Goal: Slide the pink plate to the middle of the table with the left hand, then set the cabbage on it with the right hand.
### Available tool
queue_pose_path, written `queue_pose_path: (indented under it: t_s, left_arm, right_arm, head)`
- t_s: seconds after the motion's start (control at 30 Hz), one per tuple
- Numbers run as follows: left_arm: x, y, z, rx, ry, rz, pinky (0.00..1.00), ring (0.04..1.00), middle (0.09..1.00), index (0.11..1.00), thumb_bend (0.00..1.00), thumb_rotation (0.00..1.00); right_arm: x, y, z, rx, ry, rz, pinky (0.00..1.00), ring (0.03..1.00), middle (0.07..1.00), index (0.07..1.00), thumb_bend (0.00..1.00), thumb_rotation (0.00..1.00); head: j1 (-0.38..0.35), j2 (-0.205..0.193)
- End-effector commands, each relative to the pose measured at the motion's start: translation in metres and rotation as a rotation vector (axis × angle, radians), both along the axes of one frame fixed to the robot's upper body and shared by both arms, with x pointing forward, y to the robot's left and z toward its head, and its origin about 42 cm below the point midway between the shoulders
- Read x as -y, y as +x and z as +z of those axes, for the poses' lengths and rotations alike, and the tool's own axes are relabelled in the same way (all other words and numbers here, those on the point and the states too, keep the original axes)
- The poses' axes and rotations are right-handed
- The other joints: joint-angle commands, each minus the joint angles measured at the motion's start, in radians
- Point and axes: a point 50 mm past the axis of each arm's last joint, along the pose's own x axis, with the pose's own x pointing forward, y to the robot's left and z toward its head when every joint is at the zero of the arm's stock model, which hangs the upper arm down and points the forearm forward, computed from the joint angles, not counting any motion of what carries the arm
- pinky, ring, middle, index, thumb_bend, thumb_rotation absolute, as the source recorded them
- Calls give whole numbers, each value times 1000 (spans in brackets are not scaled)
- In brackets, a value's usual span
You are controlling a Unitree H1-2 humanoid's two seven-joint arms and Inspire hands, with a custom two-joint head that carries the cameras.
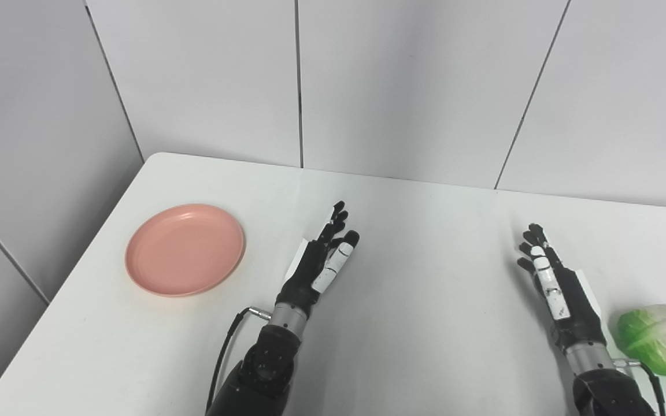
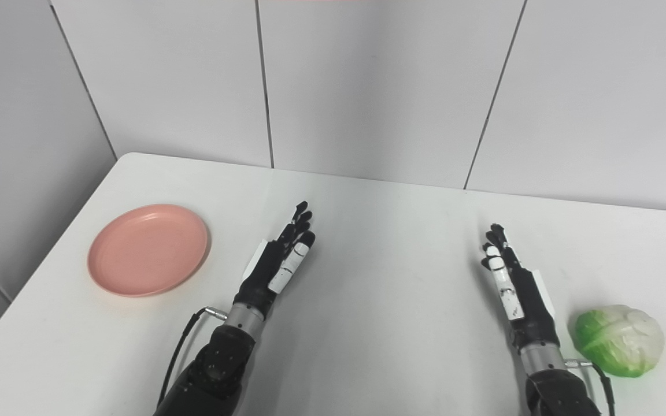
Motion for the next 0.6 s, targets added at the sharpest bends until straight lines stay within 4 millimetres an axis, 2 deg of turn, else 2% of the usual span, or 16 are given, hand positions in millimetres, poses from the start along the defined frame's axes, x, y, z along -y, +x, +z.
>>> queue_pose_path:
  t_s: [0.0,0.17,0.33,0.57]
  left_arm:
    - [3,-11,-20,-59,-22,-8,959,972,979,975,782,1000]
    - [5,-12,-12,-89,-58,-24,962,964,982,977,784,1000]
    - [8,-14,10,-85,-107,-58,993,981,996,984,830,1000]
    - [7,-19,58,21,-154,-87,985,968,971,970,787,1000]
  right_arm:
    - [3,2,11,40,-14,1,993,957,969,978,443,1000]
    - [1,0,13,37,7,1,1000,959,972,980,459,1000]
    - [1,1,16,44,-36,3,978,944,961,970,439,1000]
    - [2,3,16,29,-7,-5,999,957,973,982,489,1000]
  head:
    - [1,0]
    - [3,3]
    - [6,3]
    - [16,6]
